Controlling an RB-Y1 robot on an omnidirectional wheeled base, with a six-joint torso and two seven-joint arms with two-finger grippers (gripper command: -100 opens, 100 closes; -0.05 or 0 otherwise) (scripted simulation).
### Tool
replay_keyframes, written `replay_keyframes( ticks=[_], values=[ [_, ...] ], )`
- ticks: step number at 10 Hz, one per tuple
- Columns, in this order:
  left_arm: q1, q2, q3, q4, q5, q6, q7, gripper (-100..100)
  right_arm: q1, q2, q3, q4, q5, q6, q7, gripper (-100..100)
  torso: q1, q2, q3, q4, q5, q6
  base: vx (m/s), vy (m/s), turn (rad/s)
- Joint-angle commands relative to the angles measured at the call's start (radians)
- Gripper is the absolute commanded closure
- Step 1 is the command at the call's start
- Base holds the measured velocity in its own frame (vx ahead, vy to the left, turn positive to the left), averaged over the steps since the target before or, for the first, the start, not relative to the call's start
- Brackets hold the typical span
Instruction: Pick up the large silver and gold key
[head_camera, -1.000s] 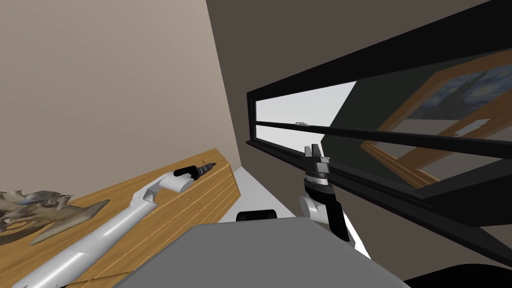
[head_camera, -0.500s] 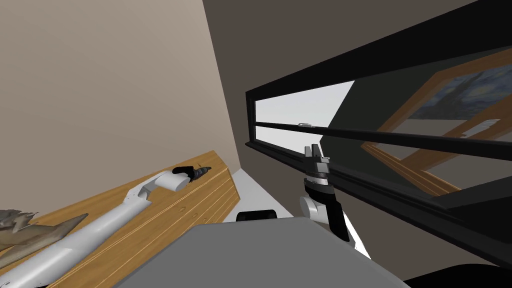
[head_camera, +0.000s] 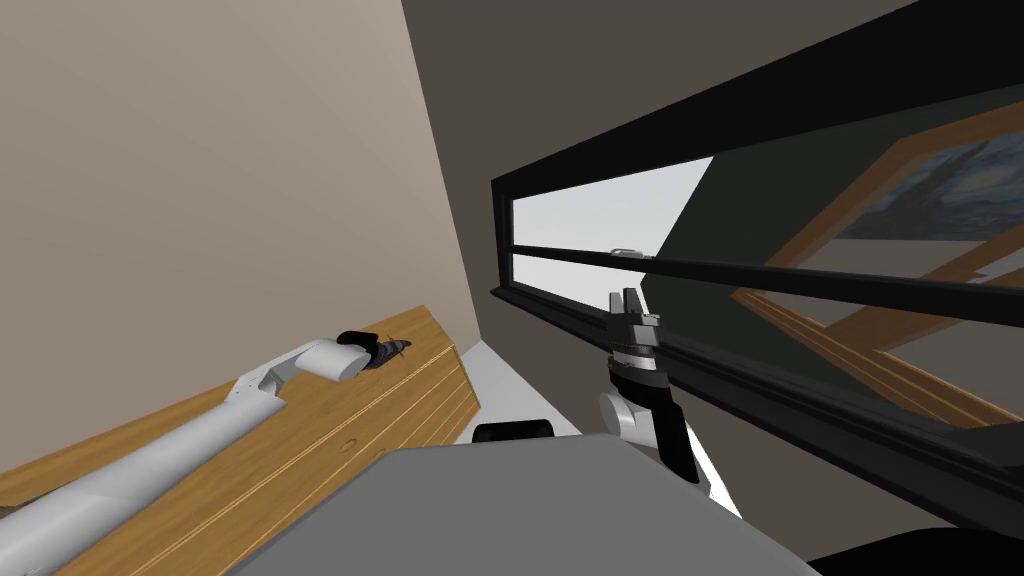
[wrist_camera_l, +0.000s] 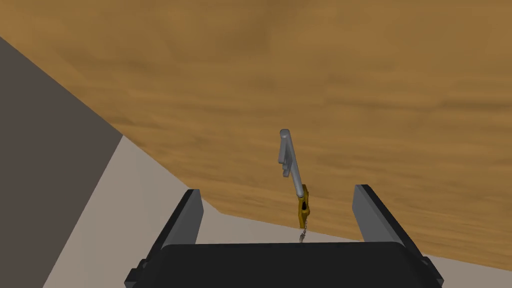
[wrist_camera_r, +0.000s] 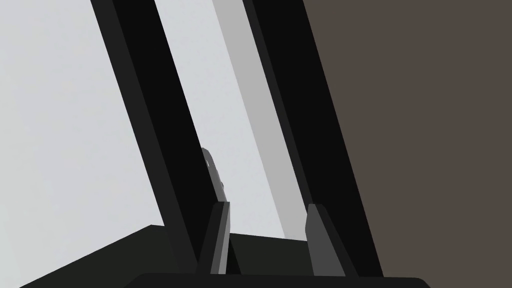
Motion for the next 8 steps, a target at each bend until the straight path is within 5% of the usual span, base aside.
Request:
replay_keyframes(
  ticks=[1,6,7,8],
  values=[
    [0.005,0.036,-0.012,0.008,0.027,0.046,0.025,-100,0.0,0.0,0.0,0.0,0.0,0.0,0.0,0,0.0,0.0,0.0,0.0,0.0,0.0,0.138,0.042,-0.011],
    [0.02,0.113,-0.055,0.059,0.117,0.126,0.08,-100,0.0,0.0,0.0,0.0,0.0,0.0,0.0,0,0.002,-0.005,-0.003,-0.001,0.001,0.0,0.196,0.048,0.008],
    [0.009,0.107,-0.051,0.066,0.113,0.116,0.062,-100,0.0,0.0,0.0,0.0,0.0,0.0,0.0,0,0.0,-0.007,-0.004,-0.002,0.0,0.0,0.104,0.01,0.004],
    [0.008,0.108,-0.052,0.066,0.114,0.12,0.065,0,0.0,0.0,0.0,0.0,0.0,0.0,0.0,0,-0.002,-0.001,-0.001,-0.001,0.0,0.0,0.018,0.003,-0.003]
  ],
)
